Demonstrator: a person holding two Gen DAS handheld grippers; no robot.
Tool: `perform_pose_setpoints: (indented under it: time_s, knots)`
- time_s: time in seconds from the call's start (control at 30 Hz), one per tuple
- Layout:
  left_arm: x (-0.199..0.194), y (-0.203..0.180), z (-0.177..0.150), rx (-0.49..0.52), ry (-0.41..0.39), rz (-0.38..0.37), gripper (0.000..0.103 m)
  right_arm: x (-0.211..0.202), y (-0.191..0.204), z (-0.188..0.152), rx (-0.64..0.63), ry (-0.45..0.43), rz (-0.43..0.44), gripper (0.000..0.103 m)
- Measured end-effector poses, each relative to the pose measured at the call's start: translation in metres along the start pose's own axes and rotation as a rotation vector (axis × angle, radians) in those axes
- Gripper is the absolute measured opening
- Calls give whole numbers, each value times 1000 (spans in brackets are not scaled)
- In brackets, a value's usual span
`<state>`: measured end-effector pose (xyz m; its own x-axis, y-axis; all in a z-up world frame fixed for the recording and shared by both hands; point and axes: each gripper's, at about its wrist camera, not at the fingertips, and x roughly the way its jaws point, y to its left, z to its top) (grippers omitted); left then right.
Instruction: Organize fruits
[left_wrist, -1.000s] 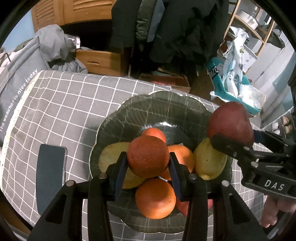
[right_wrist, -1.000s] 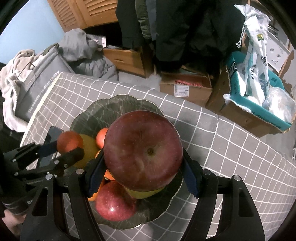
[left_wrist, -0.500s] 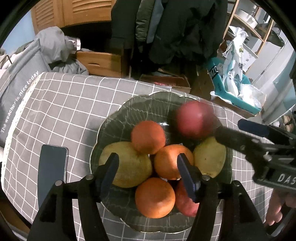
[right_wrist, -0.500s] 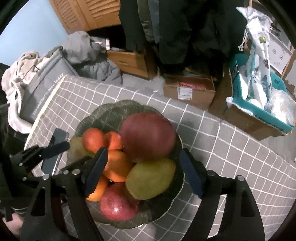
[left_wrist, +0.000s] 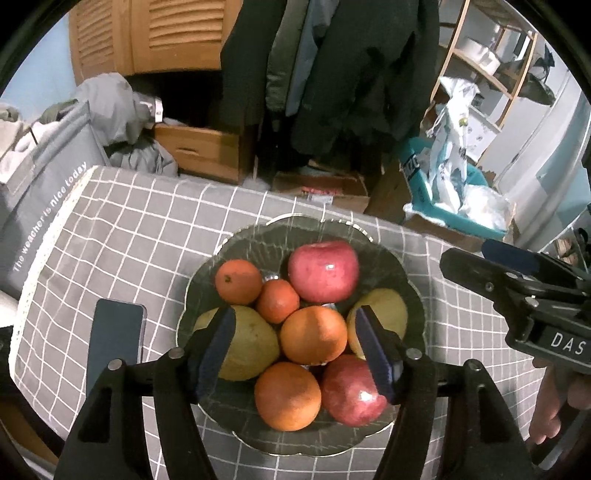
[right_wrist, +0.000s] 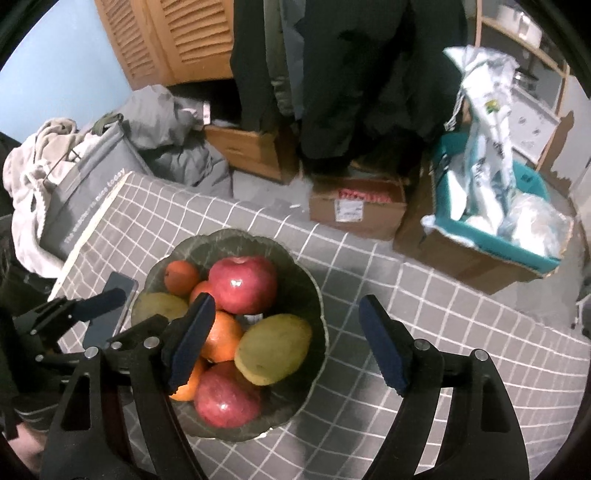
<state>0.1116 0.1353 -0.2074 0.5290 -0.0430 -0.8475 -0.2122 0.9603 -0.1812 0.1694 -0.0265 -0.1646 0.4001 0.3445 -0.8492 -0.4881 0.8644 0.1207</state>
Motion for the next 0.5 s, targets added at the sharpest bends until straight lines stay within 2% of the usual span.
perform_pose_setpoints:
  time_s: [0.23,0.37,0.5]
  knots:
    - [-33,-2,0,-5,-62,4,71,-35,-3,-2,0,-72,-50,82]
    - [-56,-7,-3,14,-110,10,80,-56,-2,-3,-1,-110,-69,83]
    - [-80,-12,-4,30,-145,7,80,-79,1,-7,-10,-150,-92,84]
